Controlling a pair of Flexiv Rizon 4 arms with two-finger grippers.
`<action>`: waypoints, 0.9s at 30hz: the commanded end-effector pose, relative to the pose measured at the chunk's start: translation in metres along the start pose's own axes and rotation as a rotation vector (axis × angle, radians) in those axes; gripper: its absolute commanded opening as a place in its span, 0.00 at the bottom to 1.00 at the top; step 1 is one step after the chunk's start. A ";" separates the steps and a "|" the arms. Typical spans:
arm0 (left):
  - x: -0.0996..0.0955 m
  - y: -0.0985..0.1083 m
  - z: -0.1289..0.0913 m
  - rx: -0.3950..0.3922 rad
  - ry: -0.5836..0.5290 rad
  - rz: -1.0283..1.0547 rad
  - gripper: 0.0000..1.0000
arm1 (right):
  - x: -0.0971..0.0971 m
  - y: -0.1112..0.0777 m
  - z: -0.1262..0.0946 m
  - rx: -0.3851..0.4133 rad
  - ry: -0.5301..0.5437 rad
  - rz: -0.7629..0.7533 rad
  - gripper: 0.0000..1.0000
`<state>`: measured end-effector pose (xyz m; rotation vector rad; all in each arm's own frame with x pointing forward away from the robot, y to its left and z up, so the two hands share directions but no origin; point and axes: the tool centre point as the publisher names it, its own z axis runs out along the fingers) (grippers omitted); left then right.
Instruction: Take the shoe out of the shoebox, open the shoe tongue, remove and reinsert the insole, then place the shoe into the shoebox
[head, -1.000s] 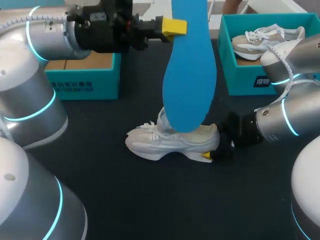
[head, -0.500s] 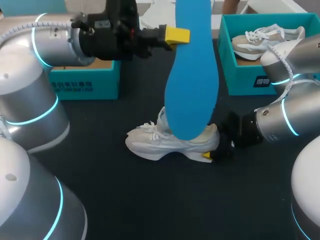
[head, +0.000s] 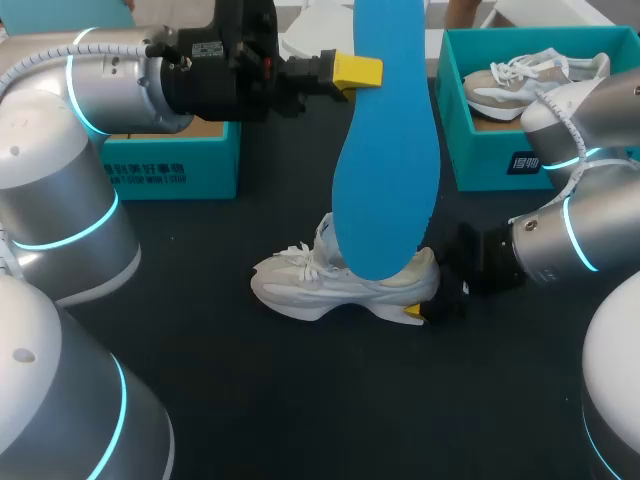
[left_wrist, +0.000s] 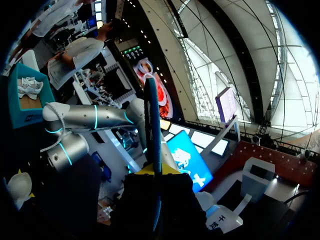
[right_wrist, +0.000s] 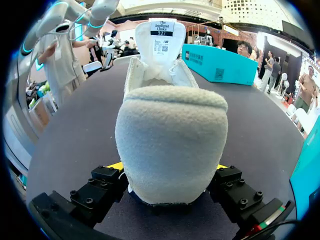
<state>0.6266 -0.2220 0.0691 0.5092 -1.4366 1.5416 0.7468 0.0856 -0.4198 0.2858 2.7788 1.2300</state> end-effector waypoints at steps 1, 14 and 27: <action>-0.001 -0.001 0.001 -0.001 0.001 0.000 0.00 | -0.003 -0.011 0.009 -0.007 0.989 -0.002 0.00; -0.001 -0.001 0.001 -0.001 0.001 0.000 0.00 | -0.003 -0.011 0.009 -0.007 0.989 -0.002 1.00; -0.001 -0.001 0.001 -0.001 0.001 0.000 0.00 | 0.002 -0.015 -0.009 -0.036 0.969 0.089 1.00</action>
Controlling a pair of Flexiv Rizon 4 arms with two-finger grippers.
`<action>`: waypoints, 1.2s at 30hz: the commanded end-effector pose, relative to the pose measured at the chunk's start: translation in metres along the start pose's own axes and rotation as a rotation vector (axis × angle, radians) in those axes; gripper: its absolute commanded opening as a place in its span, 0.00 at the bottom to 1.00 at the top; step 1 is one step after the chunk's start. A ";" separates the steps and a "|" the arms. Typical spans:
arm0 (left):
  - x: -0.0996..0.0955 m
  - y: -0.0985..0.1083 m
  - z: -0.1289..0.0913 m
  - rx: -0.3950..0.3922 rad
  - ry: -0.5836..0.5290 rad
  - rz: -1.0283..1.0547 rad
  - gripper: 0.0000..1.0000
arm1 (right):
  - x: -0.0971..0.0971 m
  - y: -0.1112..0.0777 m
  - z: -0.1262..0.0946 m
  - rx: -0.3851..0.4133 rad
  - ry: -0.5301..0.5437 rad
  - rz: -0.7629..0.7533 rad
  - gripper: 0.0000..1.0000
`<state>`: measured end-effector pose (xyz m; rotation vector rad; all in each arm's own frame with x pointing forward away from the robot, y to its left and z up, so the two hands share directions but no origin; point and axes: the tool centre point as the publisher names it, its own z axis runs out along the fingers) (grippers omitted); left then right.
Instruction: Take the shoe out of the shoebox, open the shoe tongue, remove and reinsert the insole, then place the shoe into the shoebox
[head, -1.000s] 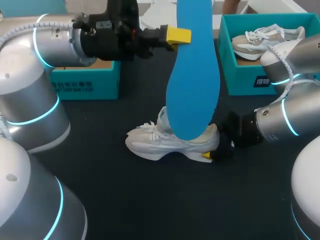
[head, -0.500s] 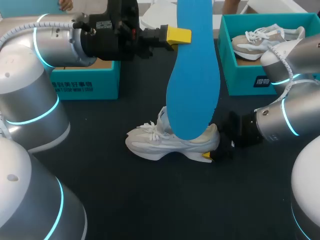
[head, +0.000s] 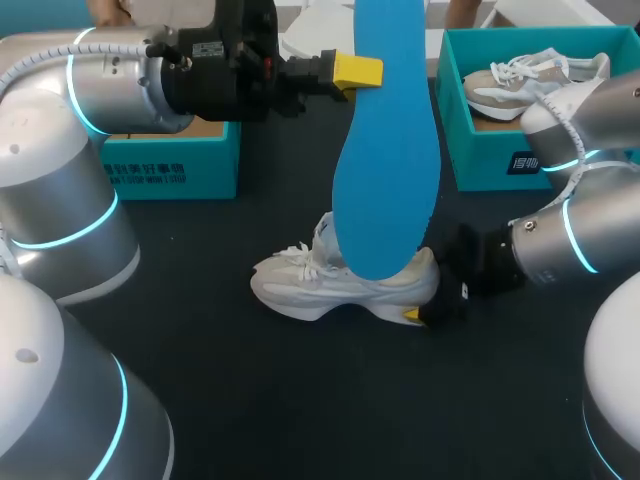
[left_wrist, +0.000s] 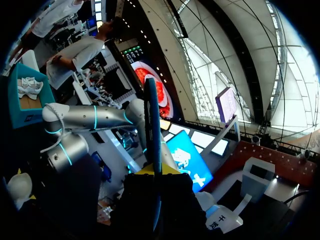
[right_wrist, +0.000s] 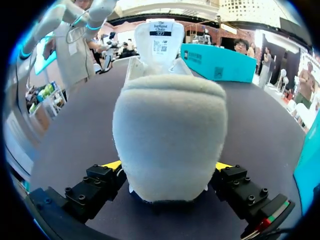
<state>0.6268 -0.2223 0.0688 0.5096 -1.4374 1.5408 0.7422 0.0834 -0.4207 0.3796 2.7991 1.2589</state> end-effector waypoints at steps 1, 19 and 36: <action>-0.001 -0.001 0.001 -0.001 0.002 0.001 0.00 | -0.001 -0.013 -0.010 0.003 0.956 0.027 1.00; -0.001 -0.001 0.001 -0.001 0.002 0.001 0.00 | -0.007 -0.012 -0.056 0.076 0.798 0.258 1.00; -0.001 -0.001 0.001 -0.001 0.002 0.001 0.00 | -0.019 -0.013 -0.099 0.232 0.443 0.444 1.00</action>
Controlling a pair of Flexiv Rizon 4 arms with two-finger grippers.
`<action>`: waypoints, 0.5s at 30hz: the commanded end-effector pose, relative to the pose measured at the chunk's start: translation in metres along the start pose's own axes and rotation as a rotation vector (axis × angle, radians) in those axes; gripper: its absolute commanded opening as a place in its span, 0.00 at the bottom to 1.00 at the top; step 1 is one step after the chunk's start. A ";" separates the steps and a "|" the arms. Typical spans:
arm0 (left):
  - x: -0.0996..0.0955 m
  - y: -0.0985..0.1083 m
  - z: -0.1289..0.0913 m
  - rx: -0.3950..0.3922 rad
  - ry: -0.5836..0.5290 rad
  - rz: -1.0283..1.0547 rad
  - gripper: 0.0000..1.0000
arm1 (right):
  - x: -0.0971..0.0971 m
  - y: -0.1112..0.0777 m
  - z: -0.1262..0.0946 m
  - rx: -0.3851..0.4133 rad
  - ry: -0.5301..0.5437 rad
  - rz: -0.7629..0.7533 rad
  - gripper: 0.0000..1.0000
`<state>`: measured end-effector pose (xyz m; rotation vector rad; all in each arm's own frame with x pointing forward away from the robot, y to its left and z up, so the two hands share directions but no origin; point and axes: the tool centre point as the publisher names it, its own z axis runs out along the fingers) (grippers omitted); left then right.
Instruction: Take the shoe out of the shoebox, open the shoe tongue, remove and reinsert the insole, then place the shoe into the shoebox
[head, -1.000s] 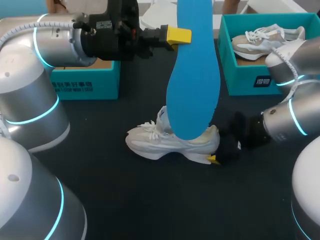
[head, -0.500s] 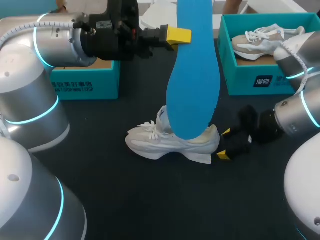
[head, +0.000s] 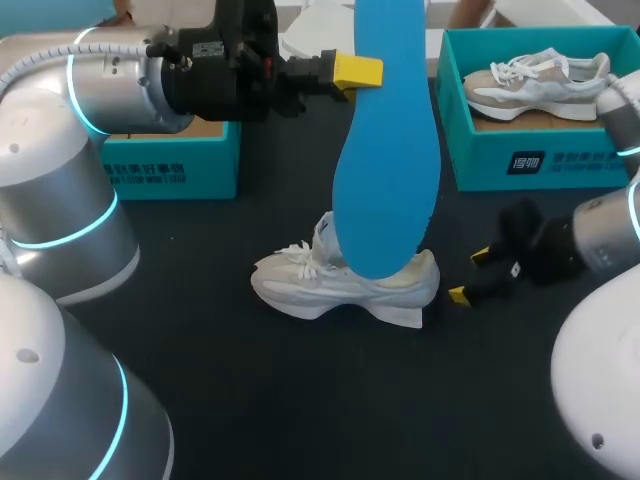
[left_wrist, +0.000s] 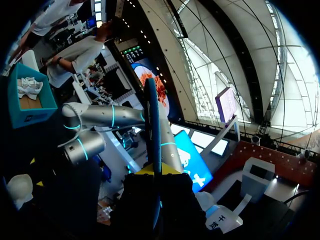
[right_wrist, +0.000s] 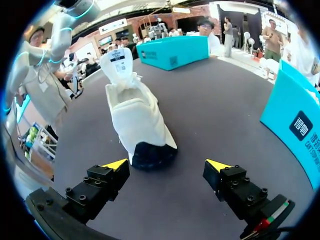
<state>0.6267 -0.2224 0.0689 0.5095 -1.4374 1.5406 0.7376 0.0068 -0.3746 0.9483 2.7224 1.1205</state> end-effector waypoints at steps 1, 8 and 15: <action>-0.001 -0.001 0.001 0.000 0.002 0.001 0.00 | -0.008 0.004 -0.011 0.271 0.565 0.078 1.00; -0.001 -0.001 0.001 0.000 0.002 0.001 0.00 | -0.007 0.015 -0.028 0.331 0.304 0.173 1.00; -0.001 -0.001 0.001 0.000 0.002 0.001 0.00 | -0.013 0.022 -0.028 0.358 0.121 0.201 1.00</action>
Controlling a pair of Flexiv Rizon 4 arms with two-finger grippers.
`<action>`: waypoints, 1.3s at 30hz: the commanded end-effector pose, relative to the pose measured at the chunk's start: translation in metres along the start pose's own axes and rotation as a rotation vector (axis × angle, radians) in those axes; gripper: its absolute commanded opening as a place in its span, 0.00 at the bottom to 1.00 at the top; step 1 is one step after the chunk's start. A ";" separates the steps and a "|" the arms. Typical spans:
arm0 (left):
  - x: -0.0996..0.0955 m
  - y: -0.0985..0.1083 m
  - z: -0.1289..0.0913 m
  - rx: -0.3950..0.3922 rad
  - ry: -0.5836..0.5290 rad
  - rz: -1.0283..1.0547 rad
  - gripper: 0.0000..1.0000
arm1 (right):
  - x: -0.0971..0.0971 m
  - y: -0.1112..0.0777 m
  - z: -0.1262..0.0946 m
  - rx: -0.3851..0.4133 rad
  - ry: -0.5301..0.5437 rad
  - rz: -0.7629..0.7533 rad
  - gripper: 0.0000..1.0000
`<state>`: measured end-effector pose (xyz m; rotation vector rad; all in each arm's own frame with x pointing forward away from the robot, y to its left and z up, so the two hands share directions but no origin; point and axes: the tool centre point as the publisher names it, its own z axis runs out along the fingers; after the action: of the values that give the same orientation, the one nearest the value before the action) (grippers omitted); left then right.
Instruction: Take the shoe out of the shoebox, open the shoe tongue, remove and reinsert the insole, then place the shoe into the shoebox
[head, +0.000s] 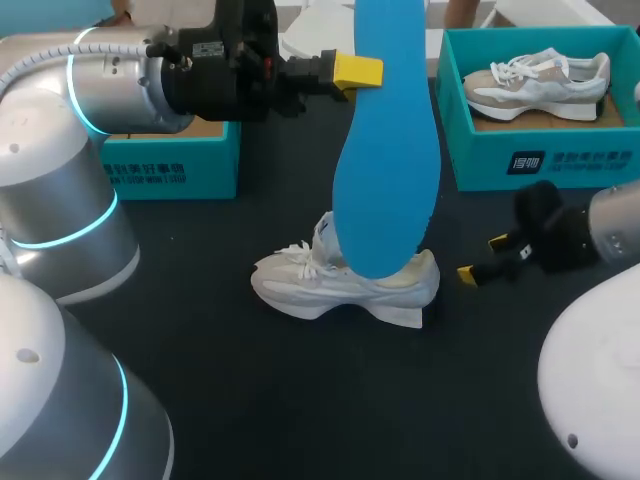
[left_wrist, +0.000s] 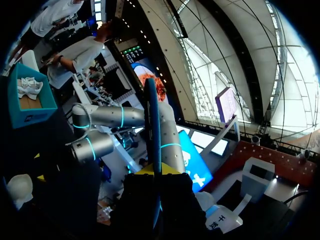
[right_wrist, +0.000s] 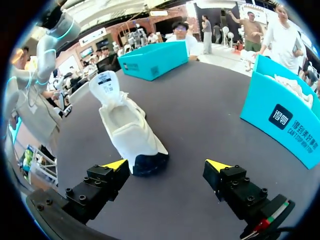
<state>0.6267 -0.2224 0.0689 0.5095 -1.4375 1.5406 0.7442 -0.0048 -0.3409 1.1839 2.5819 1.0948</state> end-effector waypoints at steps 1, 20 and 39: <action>-0.001 -0.001 0.001 0.000 0.002 0.001 0.00 | -0.008 0.006 0.004 0.402 0.163 0.040 1.00; -0.001 -0.001 0.001 0.000 0.002 0.001 0.00 | -0.020 0.025 -0.015 0.387 -0.256 0.081 1.00; -0.001 -0.001 0.001 0.000 0.002 0.001 0.00 | -0.036 0.011 -0.033 0.090 -0.792 0.117 1.00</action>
<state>0.6267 -0.2224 0.0689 0.5095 -1.4375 1.5406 0.7745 -0.0499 -0.3350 1.3768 2.3847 0.6079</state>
